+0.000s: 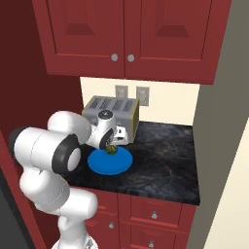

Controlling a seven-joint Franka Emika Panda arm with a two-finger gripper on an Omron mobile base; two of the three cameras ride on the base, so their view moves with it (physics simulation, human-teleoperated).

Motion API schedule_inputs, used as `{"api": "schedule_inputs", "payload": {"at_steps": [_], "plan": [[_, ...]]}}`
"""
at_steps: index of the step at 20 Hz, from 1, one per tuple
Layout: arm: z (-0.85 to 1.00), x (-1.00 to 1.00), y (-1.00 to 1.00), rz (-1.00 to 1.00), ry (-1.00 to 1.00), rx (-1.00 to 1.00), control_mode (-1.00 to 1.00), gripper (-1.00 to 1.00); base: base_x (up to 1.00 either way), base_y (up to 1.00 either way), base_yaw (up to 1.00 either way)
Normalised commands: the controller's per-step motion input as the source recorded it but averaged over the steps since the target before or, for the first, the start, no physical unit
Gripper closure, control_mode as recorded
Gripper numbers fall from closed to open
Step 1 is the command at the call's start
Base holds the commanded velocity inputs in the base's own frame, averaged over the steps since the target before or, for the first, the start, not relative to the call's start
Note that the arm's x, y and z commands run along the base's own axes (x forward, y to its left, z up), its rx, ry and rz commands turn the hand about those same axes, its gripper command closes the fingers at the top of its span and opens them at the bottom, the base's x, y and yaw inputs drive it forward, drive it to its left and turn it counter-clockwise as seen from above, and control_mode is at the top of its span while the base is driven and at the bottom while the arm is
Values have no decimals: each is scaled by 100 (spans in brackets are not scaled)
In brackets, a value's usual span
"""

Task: Place the broccoli on the top rack of the oven.

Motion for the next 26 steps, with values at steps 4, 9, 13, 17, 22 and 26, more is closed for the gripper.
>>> {"api": "schedule_inputs", "payload": {"at_steps": [4, 9, 13, 17, 22, 26], "plan": [[15, -39, 0, 0, -13, 0, -100, 100, 0, 0, 0], [69, -56, 6, -7, -3, -2, -100, 100, 0, 0, 0], [100, -56, 1, -7, 1, 0, -100, 100, 0, 0, 0], [95, -79, 18, -8, 0, 14, -100, 100, 0, 0, 0], [75, -96, 56, -3, -10, 1, -100, 100, 0, 0, 0], [74, -100, 14, -4, -2, -4, -100, 100, 0, 0, 0]]}}
